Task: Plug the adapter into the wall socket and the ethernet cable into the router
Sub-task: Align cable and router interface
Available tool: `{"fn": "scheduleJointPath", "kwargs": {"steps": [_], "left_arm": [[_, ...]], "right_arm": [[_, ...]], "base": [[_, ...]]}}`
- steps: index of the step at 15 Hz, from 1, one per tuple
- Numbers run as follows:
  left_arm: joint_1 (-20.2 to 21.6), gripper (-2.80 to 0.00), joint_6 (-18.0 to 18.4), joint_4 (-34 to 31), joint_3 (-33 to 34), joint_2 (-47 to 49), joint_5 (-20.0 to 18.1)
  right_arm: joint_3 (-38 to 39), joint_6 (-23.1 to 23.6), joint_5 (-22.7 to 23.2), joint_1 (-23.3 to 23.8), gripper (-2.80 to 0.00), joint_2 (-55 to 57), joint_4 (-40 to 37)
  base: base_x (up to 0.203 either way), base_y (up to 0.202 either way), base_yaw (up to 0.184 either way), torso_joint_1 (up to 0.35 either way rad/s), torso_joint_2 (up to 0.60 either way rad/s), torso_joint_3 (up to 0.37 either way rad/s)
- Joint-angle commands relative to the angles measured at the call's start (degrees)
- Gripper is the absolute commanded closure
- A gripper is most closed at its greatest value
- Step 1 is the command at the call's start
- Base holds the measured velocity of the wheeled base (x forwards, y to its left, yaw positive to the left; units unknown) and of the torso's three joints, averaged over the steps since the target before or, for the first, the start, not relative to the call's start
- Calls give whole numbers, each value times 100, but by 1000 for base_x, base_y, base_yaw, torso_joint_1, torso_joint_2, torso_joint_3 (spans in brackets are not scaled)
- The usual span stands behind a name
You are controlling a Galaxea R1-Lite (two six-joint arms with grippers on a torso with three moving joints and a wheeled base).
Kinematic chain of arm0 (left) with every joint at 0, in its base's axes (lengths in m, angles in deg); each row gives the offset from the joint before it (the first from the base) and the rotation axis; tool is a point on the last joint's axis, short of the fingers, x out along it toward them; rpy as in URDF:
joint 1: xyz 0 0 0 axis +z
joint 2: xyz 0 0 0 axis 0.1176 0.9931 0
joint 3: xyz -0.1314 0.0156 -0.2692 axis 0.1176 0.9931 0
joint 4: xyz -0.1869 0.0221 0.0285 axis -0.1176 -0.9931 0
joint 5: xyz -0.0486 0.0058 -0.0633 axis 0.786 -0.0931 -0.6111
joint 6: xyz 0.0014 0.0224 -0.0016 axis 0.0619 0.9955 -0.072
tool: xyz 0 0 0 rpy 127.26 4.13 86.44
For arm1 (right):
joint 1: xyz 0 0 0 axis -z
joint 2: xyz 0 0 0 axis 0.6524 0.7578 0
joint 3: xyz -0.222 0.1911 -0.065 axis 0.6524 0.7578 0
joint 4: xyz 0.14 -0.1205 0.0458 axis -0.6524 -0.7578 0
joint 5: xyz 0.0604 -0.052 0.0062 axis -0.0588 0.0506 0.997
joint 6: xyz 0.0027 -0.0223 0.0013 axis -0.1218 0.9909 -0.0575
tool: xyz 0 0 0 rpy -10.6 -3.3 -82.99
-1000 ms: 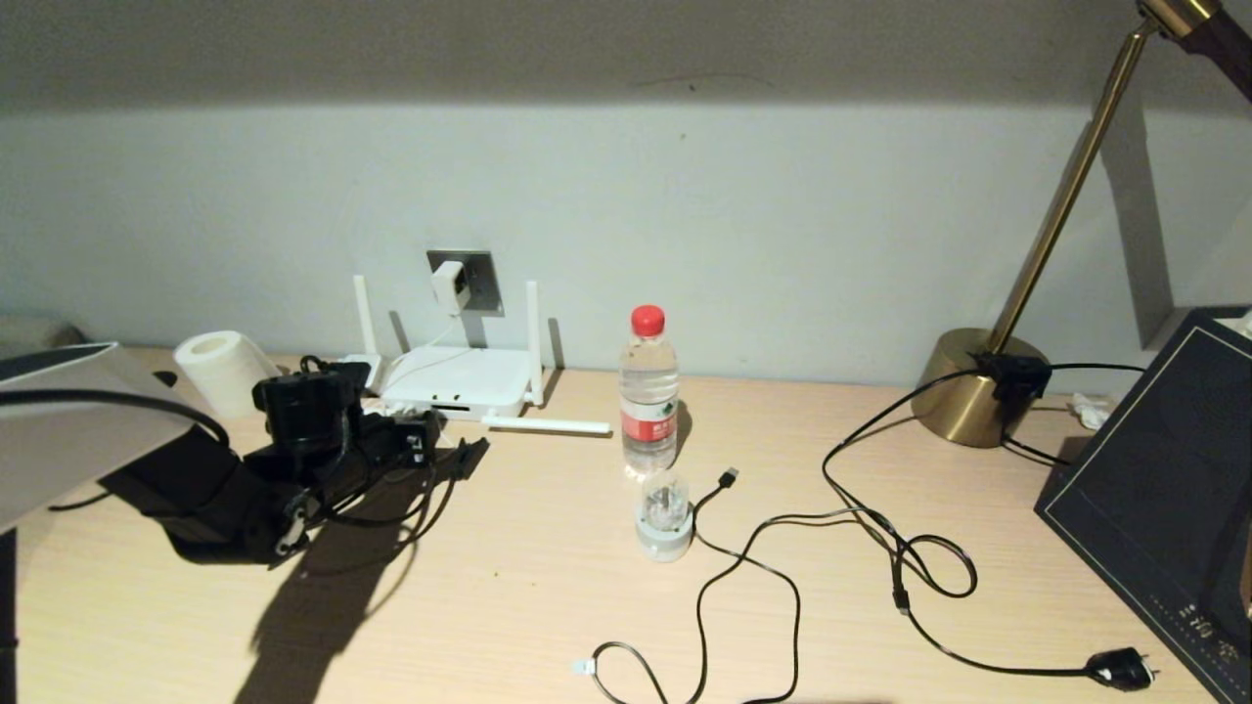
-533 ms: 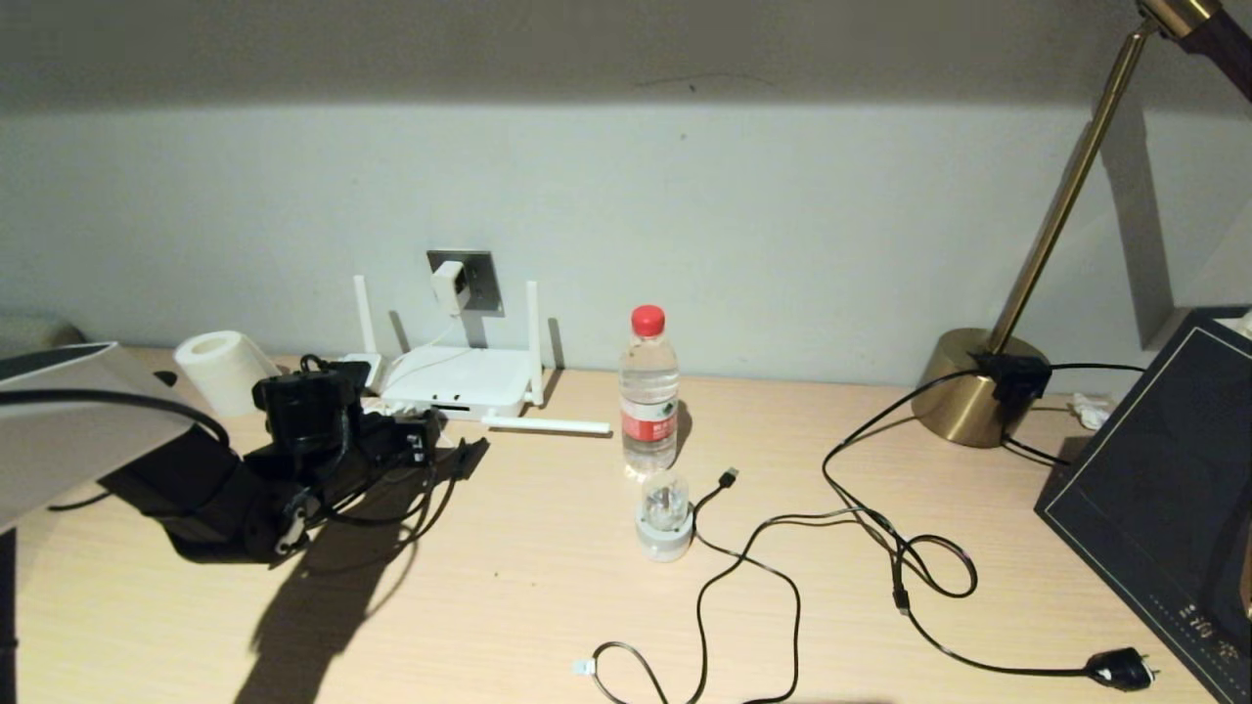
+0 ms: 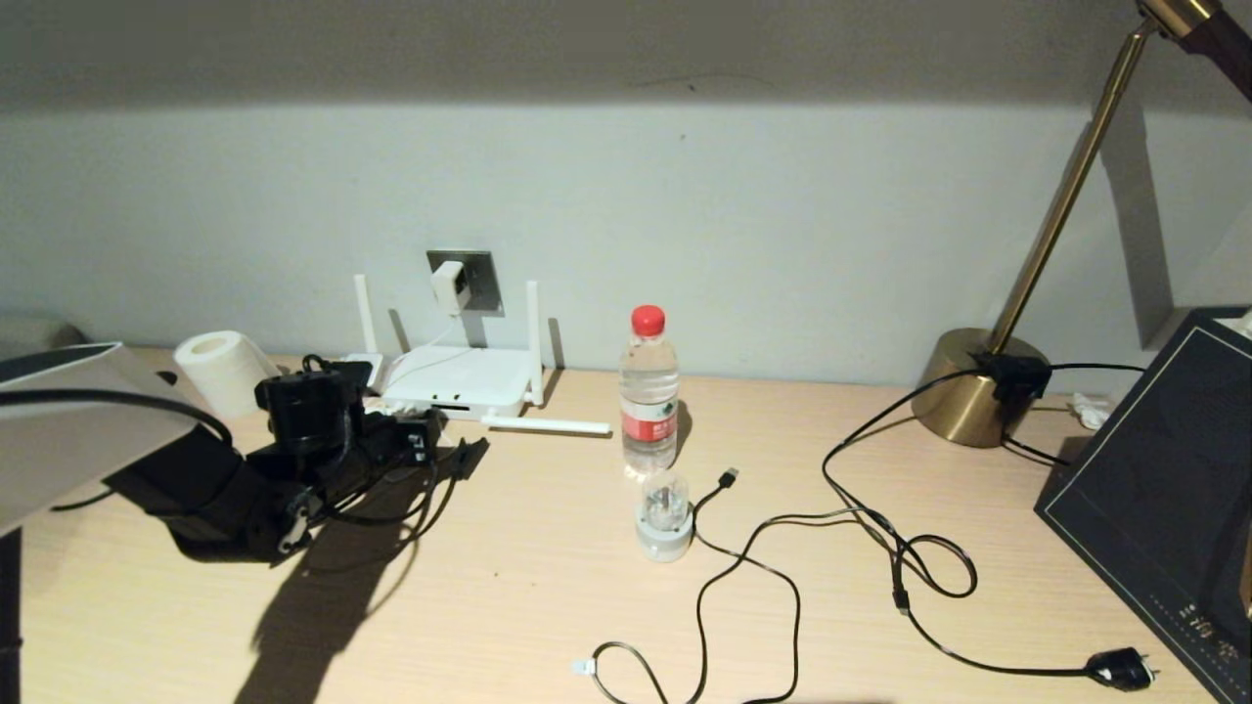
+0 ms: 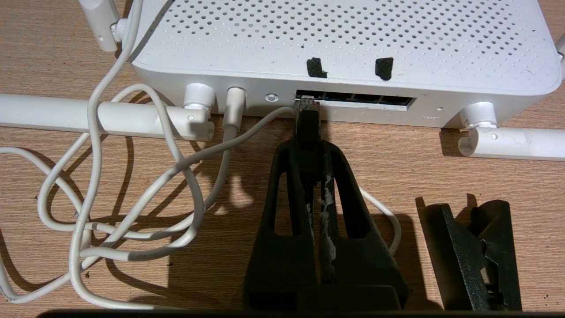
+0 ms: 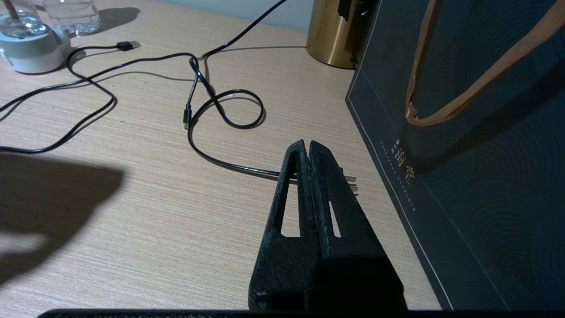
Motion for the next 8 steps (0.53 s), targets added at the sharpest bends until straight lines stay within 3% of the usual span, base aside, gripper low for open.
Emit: {"fn": "scheduleJointPath", "kwargs": {"steps": [1, 8], "left_arm": [[1, 0, 1, 31, 2, 15, -1], [1, 0, 1, 31, -18, 21, -1]], "right_arm": [[70, 4, 4, -2, 0, 9, 2], [70, 4, 4, -2, 0, 9, 2]], "base": [[0, 0, 0, 0, 0, 0], [0, 0, 0, 0, 0, 0]]}}
